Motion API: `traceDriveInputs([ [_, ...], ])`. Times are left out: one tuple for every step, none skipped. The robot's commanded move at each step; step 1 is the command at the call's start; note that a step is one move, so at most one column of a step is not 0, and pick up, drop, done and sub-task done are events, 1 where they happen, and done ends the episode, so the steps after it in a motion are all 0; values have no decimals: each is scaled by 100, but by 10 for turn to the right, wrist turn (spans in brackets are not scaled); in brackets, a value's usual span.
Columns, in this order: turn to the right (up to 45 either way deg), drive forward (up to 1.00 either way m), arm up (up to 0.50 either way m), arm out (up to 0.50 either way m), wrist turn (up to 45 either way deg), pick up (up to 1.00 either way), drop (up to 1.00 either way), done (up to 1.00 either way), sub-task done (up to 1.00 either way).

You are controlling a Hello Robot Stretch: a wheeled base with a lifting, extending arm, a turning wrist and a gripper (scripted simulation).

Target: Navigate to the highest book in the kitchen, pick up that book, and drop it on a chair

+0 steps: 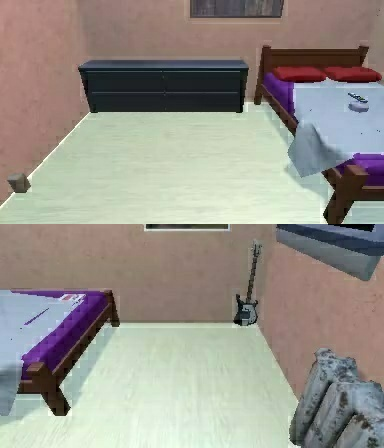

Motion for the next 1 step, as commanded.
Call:
traceDriveInputs([
  [-450,0,0,0,0,0,0,0,0],
])
